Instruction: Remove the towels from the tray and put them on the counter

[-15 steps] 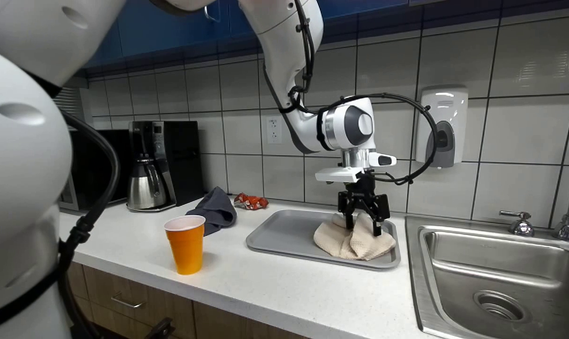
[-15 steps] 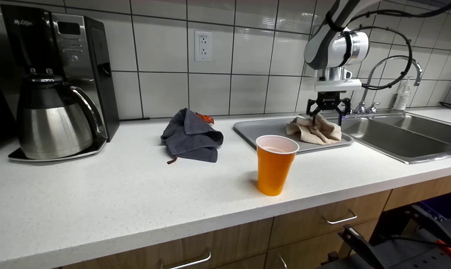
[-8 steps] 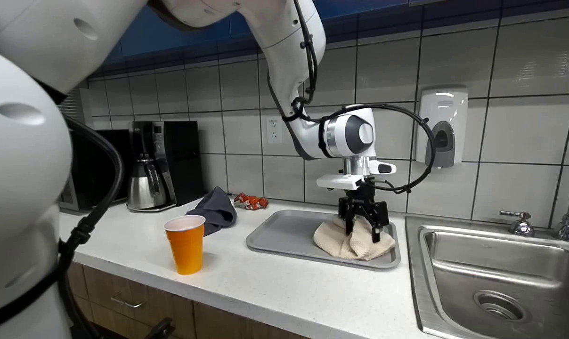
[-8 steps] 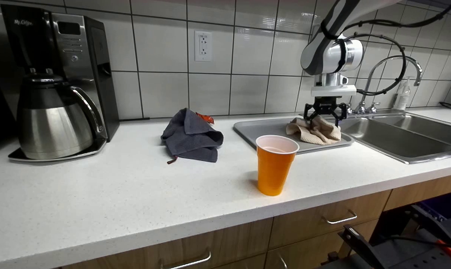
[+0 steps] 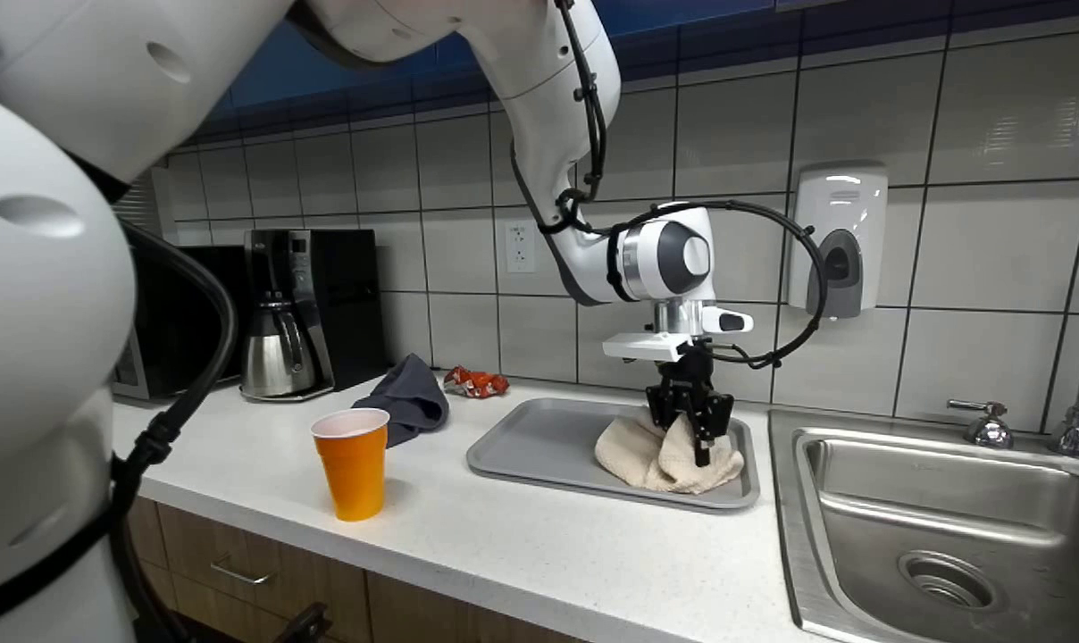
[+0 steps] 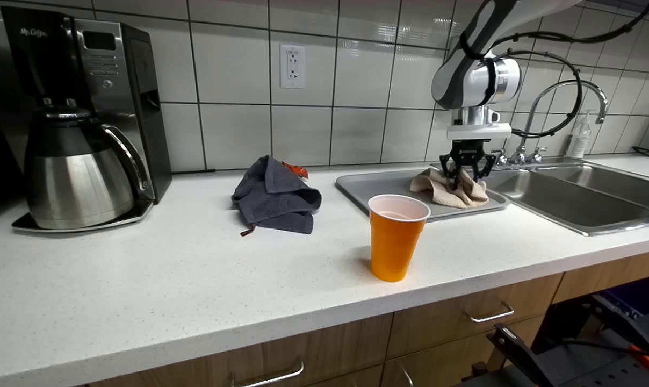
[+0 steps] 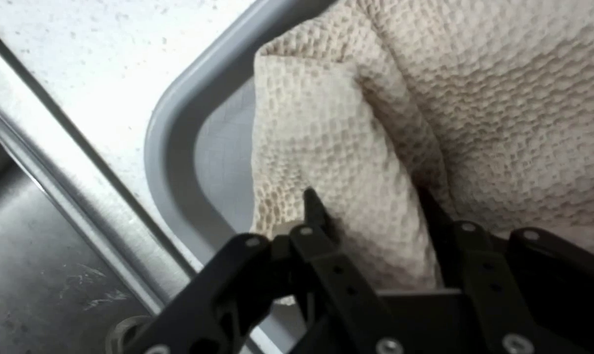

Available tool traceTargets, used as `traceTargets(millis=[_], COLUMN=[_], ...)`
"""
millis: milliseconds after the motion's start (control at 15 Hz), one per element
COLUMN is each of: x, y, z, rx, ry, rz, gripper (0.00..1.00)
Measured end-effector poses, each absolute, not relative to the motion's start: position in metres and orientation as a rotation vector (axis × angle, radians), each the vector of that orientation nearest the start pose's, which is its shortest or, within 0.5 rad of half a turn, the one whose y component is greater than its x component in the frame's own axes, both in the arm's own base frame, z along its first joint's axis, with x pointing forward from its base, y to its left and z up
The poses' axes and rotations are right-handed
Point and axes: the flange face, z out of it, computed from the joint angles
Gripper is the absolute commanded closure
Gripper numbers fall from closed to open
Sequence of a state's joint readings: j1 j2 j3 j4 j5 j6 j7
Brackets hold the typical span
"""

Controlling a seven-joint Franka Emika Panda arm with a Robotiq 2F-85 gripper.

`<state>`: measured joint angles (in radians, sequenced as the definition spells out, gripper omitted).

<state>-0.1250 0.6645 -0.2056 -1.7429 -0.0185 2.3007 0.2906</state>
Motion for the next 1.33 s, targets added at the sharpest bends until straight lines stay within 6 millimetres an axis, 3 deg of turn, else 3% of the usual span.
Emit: traceTargets(millis=[133, 200, 667, 1333], x=[0.623, 0.623, 0.623, 0.605], y=[-0.206, -0.208, -0.212, -0.206], z=[0.194, 0.194, 0.204, 0.247], rx=[-3.142, -3.141, -3.137, -3.116], ry=[0.930, 0.933, 0.943, 0.940], rz=[0.158, 0.158, 0.133, 0.085], gripper=[0.97, 1.00, 0.98, 0.98])
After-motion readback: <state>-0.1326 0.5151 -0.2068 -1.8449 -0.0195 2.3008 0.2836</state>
